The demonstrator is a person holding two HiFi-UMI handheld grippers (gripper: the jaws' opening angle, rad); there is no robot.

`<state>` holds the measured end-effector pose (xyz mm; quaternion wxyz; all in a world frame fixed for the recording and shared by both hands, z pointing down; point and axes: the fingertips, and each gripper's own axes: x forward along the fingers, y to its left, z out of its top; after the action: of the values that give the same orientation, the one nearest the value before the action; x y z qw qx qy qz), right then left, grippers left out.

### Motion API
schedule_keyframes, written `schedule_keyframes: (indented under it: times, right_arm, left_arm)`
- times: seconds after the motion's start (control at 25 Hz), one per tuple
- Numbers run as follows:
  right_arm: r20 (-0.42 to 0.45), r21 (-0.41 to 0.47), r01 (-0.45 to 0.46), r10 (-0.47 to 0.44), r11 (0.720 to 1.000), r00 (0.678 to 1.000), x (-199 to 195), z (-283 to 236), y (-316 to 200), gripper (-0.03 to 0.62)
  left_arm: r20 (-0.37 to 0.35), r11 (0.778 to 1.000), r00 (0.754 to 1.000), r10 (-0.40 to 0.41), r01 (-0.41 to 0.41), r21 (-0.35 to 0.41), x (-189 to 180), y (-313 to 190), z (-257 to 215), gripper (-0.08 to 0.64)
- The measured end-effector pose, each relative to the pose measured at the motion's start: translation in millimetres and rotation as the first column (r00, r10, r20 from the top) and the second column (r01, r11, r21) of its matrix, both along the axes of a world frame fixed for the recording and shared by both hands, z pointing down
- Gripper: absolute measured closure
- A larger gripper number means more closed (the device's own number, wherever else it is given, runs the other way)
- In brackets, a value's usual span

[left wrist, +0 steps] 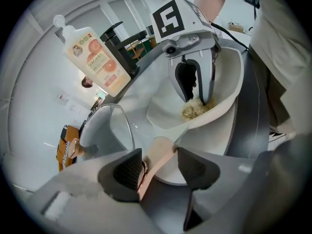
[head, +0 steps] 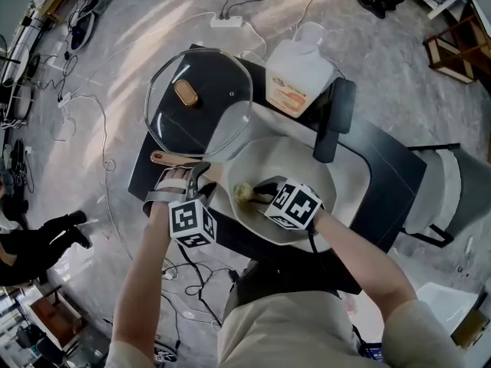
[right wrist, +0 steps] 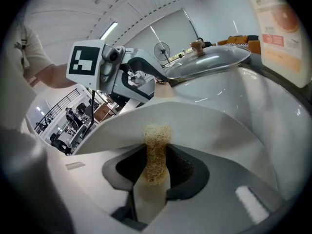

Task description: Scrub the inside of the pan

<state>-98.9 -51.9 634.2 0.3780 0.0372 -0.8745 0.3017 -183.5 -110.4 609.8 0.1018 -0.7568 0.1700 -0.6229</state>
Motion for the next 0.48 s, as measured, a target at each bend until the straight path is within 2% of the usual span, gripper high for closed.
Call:
schedule_keyframes:
  times: [0.12,0.24,0.36,0.48]
  right_arm:
    - [0.025,0.075,-0.043,0.041,0.996,0.999,-8,-2,-16,0.465]
    - [0.030,0.171,-0.114,0.110,0.979,0.993,-15,0,-42,0.465]
    - [-0.039,0.283,-0.120,0.136,0.952,0.990,-12,17,-66,0.465]
    - [-0.158,0.383,-0.106,0.178,0.918,0.971,9,40,-88,0.466]
  left_arm:
    - [-0.007,1.000,1.000,0.006,-0.006,-0.007,0,0,0,0.322]
    - [-0.008,1.000,1.000,0.011,-0.011,-0.022,0,1,0,0.322]
    - [-0.010,1.000,1.000,0.015,-0.015,-0.027,0,1,-1,0.322]
    - [-0.013,0.999,1.000,0.017,-0.017,-0.030,1,0,-1,0.322]
